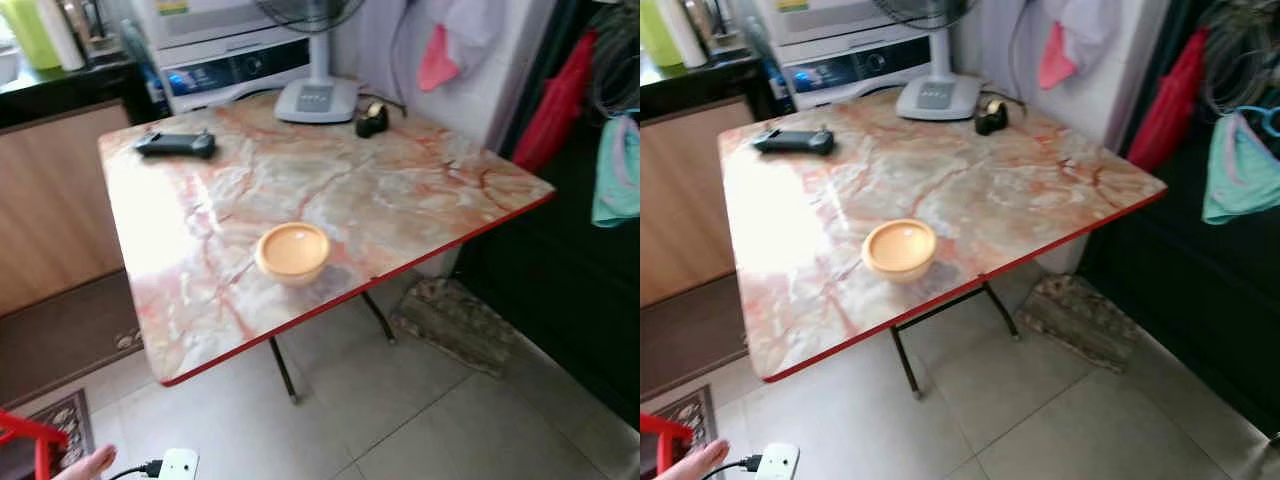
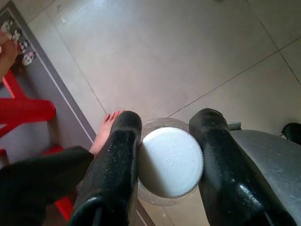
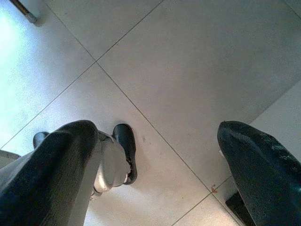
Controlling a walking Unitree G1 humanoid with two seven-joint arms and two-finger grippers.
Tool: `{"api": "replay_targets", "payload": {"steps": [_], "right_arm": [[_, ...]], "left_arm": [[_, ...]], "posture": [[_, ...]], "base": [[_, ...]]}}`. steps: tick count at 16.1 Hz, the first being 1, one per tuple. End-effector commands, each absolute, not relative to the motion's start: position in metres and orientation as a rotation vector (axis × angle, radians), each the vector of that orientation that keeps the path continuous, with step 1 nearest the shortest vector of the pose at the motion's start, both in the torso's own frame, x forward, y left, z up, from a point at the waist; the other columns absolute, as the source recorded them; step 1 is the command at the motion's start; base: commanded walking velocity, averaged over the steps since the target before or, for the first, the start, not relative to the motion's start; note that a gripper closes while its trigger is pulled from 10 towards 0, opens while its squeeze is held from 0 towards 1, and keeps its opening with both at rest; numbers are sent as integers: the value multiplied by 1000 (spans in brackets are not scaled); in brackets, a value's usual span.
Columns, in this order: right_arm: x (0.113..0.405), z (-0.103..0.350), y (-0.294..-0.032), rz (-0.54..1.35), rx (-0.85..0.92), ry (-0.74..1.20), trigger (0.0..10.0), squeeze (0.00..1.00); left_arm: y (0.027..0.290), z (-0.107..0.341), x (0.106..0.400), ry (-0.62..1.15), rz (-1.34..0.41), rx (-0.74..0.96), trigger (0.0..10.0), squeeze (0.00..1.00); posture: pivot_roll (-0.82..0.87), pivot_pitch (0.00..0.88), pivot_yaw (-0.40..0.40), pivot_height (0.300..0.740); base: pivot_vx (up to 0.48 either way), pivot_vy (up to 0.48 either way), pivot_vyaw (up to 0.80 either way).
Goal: Restocking fridge
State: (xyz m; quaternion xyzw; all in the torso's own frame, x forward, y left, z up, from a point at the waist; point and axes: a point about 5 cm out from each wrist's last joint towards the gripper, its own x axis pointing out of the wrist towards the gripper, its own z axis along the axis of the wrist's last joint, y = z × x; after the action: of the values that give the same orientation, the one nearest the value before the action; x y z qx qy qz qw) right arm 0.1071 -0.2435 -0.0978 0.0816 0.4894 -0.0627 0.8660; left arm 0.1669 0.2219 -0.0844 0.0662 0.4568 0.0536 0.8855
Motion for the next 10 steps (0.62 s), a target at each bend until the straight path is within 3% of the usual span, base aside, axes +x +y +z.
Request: {"api": "replay_targets", "payload": {"steps": [1, 5, 8, 10], "right_arm": [[105, -98, -244, -132, 172, 1037, 10000, 0], [105, -98, -244, -130, 168, 1039, 10000, 0], [105, -98, -245, -133, 172, 1037, 10000, 0], [105, -98, -245, -133, 172, 1038, 10000, 0]], "left_arm": [[224, -87, 161, 983, 103, 148, 10000, 0], [224, -88, 159, 989, 118, 139, 10000, 0], [222, -89, 159, 999, 95, 165, 10000, 0], [223, -89, 157, 1004, 120, 141, 10000, 0]], "posture": [[-5, 0, 26, 740], [-3, 0, 23, 740], [-9, 0, 23, 740], [-9, 0, 22, 740]], "base": [[0, 0, -788], [0, -135, -788], [0, -415, -788], [0, 0, -788]]}}
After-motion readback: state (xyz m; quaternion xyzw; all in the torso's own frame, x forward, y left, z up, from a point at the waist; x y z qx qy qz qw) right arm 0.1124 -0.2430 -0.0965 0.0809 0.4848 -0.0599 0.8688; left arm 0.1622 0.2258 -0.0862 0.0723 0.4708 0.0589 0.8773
